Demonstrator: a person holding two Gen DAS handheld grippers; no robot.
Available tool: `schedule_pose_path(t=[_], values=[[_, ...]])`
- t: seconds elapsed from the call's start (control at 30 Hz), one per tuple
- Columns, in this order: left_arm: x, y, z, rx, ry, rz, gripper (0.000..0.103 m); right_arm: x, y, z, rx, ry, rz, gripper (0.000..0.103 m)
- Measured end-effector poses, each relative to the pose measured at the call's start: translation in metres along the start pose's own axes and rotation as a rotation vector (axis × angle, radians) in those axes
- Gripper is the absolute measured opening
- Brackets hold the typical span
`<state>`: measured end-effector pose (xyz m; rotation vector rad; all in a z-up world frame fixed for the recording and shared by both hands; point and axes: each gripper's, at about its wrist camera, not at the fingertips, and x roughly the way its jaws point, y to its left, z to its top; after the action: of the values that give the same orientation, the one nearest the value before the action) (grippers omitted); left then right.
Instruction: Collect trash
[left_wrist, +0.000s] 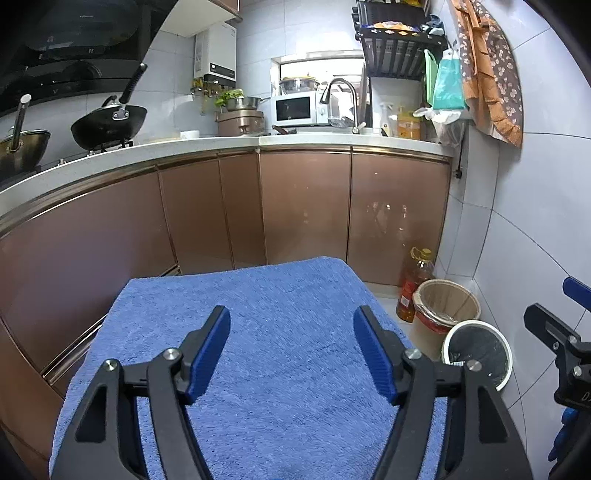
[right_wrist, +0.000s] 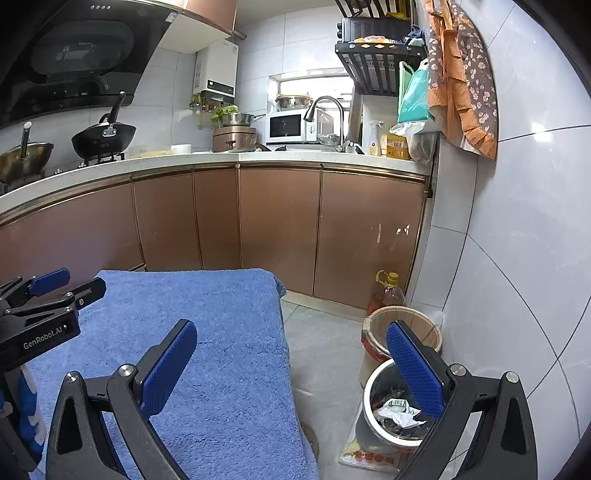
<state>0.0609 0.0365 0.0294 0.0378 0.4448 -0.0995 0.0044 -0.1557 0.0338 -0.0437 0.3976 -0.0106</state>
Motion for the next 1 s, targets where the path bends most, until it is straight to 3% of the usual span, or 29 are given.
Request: schedule_pose_path(t=[0.63, 1.0], values=[[-0.020, -0.016, 0.014, 0.017, -0.086, 0.006, 0.078, -0.012, -0.007, -0.003, 0.034, -0.032, -0.036, 0.103], [-0.018, -0.032, 0.014, 0.046, -0.085, 0.005, 0.078, -0.011, -0.028, -0.010, 0.076, -0.020, -0.070, 0.103]])
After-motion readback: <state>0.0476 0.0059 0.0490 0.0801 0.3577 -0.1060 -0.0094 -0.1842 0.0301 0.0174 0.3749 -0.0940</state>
